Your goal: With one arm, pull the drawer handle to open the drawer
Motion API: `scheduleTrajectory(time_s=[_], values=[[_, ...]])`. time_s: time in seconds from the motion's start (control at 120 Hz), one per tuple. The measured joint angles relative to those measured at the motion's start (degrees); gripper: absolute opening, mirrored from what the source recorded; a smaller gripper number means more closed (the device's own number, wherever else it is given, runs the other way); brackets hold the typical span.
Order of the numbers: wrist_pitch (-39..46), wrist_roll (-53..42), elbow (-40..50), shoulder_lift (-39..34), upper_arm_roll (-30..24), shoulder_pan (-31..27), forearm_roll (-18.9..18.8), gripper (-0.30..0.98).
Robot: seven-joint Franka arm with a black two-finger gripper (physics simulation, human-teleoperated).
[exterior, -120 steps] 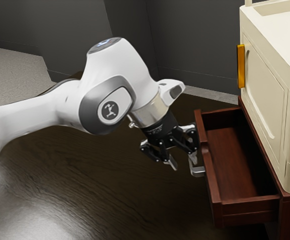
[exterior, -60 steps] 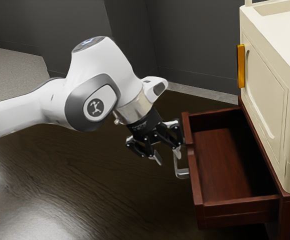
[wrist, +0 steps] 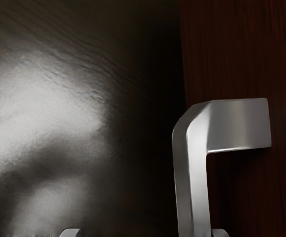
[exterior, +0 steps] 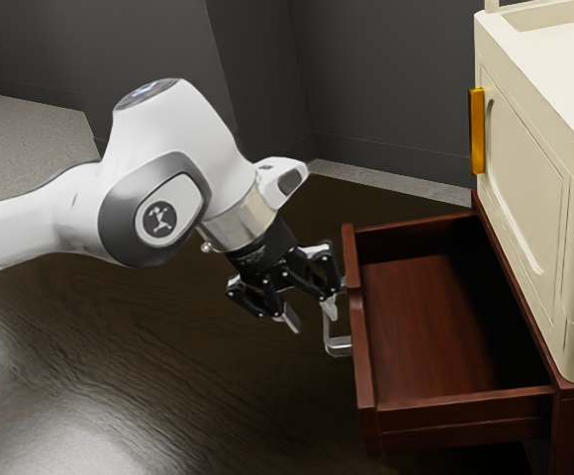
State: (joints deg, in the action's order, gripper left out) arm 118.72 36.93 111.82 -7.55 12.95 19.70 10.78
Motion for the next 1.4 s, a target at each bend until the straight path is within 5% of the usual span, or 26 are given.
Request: scheduleTrajectory(time_s=[0.667, 1.158, 1.4], values=[[0.0, -0.5, 3.4, -3.5, 1.7, 0.2, -1.5, 0.28], [1.1, -1.0, 3.5, -6.0, 2.8, 0.7, -1.3, 0.43], [-1.8, -3.3, -7.1, -2.3, 2.0, 1.6, -1.3, 0.59]])
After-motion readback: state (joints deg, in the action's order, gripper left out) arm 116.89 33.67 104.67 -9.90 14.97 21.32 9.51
